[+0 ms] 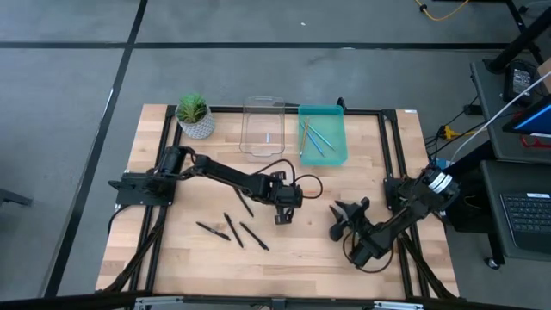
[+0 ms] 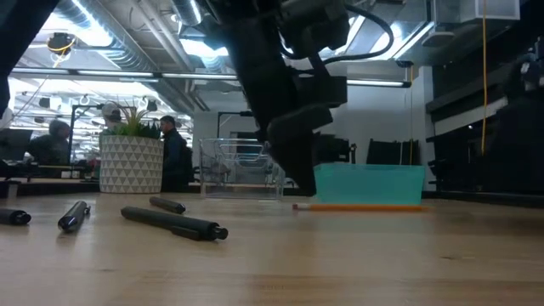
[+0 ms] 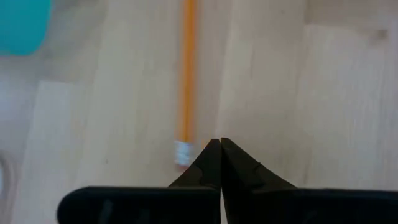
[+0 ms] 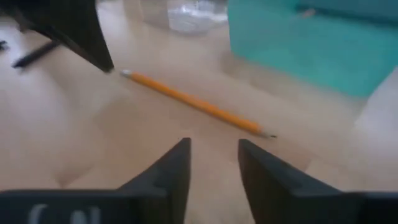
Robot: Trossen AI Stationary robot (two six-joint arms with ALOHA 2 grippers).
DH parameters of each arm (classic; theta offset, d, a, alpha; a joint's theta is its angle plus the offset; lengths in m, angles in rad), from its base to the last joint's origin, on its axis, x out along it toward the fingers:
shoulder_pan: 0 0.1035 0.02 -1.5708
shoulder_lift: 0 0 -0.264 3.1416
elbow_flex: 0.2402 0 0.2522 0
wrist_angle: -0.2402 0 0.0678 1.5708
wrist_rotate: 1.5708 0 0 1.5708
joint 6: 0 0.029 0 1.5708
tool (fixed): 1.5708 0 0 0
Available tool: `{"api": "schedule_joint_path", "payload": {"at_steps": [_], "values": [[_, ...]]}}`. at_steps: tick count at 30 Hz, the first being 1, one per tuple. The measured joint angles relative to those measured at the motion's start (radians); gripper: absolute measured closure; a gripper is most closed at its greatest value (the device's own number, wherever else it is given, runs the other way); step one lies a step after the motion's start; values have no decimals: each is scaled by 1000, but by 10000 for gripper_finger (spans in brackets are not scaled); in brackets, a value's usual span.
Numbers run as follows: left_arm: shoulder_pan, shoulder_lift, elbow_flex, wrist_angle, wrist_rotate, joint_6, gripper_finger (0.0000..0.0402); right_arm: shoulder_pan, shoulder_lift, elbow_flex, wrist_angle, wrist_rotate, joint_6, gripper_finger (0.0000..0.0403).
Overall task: Sort pens & pencils
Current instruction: Put the orange pencil into the blue bin
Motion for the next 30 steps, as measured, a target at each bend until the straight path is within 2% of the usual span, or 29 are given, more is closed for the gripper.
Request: {"api": "schedule_joint_path", "payload": {"at_steps": [5, 10, 18, 23, 28, 30], "values": [[-1, -1, 0, -5, -1, -2, 397, 26, -110, 71, -200, -3, 0, 217], [14, -2, 1, 3, -6, -10, 398, 44, -178, 105, -270, -52, -2, 195], [26, -66, 2, -45, 79, -144, 327, 10, -199, 105, -247, -192, 34, 203], [-7, -165, 3, -208, 130, -280, 308, -88, -200, 105, -208, -335, 2, 216], [-59, -264, 2, -367, 15, -317, 311, -251, -216, 106, -112, -385, -148, 224], [-69, -302, -11, -408, -32, -341, 311, -324, -223, 106, -49, -460, -224, 224]]}}
